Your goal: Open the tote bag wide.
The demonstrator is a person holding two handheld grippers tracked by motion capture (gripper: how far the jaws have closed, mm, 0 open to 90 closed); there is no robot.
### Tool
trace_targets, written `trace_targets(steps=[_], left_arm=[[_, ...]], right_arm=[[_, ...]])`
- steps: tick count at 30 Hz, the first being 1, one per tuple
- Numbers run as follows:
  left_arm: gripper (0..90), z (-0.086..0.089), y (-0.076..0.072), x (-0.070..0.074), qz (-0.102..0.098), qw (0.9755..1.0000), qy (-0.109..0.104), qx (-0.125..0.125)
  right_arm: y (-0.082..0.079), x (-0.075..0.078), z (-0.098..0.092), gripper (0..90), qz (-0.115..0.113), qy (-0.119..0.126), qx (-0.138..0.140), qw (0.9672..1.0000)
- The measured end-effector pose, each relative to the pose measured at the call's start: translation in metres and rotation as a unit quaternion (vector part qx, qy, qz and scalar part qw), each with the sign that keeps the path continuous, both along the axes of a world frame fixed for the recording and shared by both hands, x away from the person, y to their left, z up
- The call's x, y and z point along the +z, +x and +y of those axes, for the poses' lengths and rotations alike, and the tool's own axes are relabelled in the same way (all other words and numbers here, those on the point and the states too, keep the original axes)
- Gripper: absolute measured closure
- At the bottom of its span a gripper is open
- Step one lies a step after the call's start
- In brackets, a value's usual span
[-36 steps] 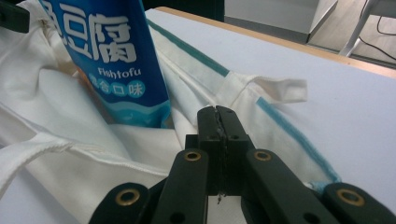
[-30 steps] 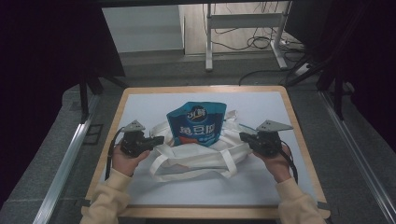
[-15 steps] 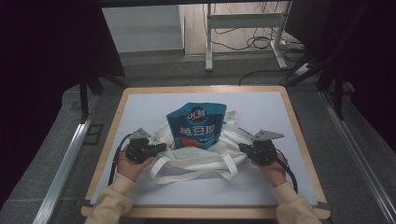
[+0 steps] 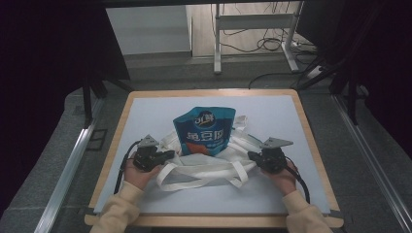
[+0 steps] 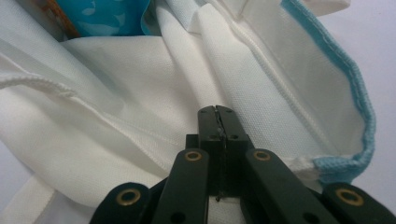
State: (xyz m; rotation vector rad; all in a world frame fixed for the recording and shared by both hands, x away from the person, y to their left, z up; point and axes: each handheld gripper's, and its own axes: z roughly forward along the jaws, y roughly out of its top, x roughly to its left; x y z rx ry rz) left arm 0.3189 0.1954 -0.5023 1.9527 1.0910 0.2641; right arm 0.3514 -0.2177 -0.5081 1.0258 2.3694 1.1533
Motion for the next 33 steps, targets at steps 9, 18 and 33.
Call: trace_targets(steps=[9, 18, 33], left_arm=[[89.5, -0.001, -0.001, 0.004, -0.006, 1.0000, 0.003, 0.002], [89.6, -0.014, 0.016, 0.032, -0.033, 0.9994, 0.006, 0.004], [89.6, -0.025, 0.042, 0.021, -0.011, 0.9991, 0.031, 0.026]], right_arm=[[-0.001, 0.001, 0.000, 88.9, -0.002, 0.006, -0.001, 1.0000], [-0.012, 0.036, 0.024, 88.8, -0.039, 0.045, 0.034, 0.9977], [-0.019, 0.014, 0.055, 88.9, 0.005, 0.007, 0.076, 0.9971]])
